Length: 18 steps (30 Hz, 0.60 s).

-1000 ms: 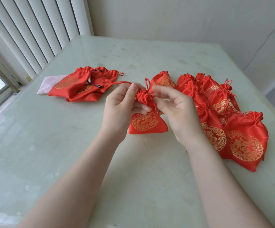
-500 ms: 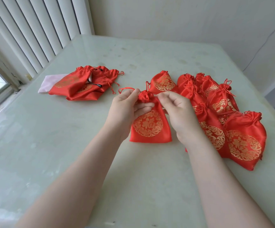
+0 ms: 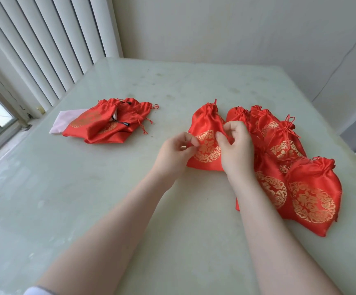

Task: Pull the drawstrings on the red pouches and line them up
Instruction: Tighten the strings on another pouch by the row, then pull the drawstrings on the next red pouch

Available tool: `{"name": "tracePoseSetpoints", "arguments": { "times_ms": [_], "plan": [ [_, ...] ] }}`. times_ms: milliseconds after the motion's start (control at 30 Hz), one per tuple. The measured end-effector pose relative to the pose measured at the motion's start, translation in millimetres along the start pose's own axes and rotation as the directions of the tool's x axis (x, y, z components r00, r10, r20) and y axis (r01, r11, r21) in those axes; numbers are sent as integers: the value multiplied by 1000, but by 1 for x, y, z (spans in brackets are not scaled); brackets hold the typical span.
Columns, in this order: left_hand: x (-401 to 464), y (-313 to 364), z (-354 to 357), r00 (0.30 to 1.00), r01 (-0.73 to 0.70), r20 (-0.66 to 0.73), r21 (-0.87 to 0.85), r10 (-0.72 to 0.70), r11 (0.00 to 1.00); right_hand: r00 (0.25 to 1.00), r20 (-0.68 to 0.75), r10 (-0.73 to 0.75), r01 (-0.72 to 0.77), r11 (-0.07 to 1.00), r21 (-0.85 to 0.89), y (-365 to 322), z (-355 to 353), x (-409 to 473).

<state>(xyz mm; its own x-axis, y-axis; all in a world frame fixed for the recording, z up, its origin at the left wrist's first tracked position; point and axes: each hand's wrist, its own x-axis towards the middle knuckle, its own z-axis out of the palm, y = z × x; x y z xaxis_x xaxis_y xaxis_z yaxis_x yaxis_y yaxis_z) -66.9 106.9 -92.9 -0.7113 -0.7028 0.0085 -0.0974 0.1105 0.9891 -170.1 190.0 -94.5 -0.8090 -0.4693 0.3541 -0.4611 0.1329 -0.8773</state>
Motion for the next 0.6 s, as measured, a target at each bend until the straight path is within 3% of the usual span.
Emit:
{"name": "tracePoseSetpoints", "arguments": {
  "times_ms": [100,200,300,367,500,600],
  "plan": [
    [18,-2,6,992,-32,-125,14,33,999,979,-78,-189,173,970,-170,6,1,4],
    [33,-3,13,987,-54,-154,-6,52,999,951,-134,-278,227,924,-306,7,3,4],
    [46,-5,19,994,-29,-92,229,52,973,949,-95,-299,253,909,-332,6,9,-2],
    [52,-6,11,984,-7,-161,416,81,909,951,-77,-301,259,905,-337,6,10,-3],
    [46,-4,-26,938,-21,-282,539,204,842,967,-67,-247,217,929,-299,4,11,-4],
    [43,-12,-58,927,48,-289,724,239,688,976,2,-218,210,937,-277,0,16,-6]
  ]
}}
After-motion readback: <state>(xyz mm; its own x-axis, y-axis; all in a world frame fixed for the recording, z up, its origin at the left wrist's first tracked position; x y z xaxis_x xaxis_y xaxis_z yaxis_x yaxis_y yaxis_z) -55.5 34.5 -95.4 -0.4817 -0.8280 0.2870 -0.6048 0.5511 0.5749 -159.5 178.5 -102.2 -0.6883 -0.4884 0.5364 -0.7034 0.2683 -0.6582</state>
